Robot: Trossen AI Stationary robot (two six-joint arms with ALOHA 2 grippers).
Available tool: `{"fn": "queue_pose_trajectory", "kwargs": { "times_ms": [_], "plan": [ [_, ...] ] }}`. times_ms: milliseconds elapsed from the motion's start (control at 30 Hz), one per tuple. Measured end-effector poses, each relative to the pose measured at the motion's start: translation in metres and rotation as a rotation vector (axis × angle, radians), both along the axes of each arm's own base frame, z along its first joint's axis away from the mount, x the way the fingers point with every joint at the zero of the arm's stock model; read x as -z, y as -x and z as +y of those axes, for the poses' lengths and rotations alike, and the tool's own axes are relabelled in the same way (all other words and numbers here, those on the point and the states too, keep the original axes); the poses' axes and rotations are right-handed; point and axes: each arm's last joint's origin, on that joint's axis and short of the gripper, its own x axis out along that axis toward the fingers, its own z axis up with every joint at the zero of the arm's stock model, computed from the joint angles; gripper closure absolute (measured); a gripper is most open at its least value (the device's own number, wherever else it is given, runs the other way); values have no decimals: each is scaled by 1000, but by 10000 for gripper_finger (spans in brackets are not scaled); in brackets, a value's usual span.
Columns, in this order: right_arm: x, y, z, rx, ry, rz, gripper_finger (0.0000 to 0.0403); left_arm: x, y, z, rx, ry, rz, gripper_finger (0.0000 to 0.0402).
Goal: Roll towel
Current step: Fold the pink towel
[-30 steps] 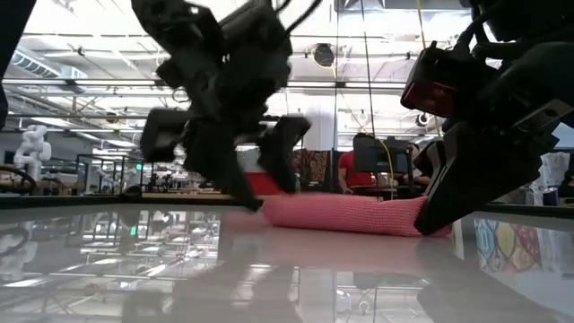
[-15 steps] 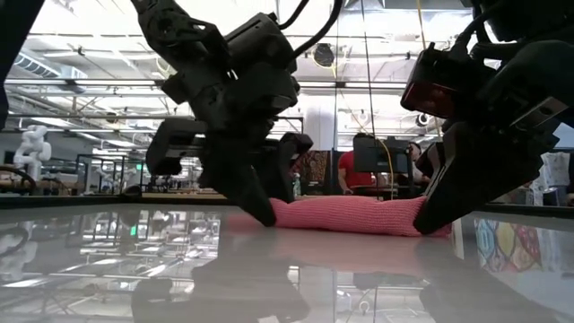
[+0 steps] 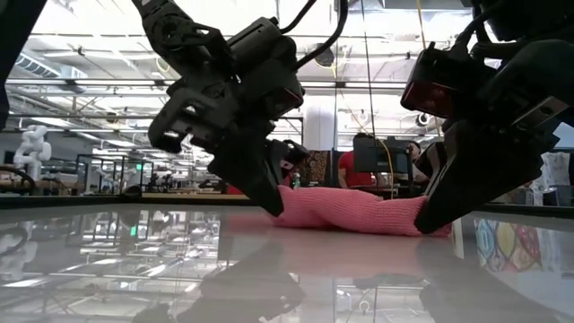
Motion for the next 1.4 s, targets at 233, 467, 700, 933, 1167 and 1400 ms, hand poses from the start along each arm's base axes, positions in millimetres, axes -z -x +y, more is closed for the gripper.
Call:
{"fn": "queue_pose_trajectory", "kwargs": {
  "times_ms": [233, 467, 700, 933, 1167, 1400],
  "plan": [
    [-8, 6, -2, -11, 26, 21, 312, -1, 0, 4, -18, 104, 38, 398],
    [-17, 16, 4, -30, 46, 32, 256, -1, 1, 4, -43, 136, 73, 398],
    [-26, 27, 12, -50, 41, 34, 239, 0, 1, 4, -57, 145, 87, 398],
    [-38, 37, 21, -72, 55, -10, 239, 0, 1, 4, -68, 157, 97, 398],
    [-41, 50, 32, -49, 91, -29, 238, 12, 0, 3, -62, 265, 169, 398],
    [-43, 57, 42, -62, 136, -82, 238, 22, -1, 1, -86, 363, 250, 398]
  ]
}}
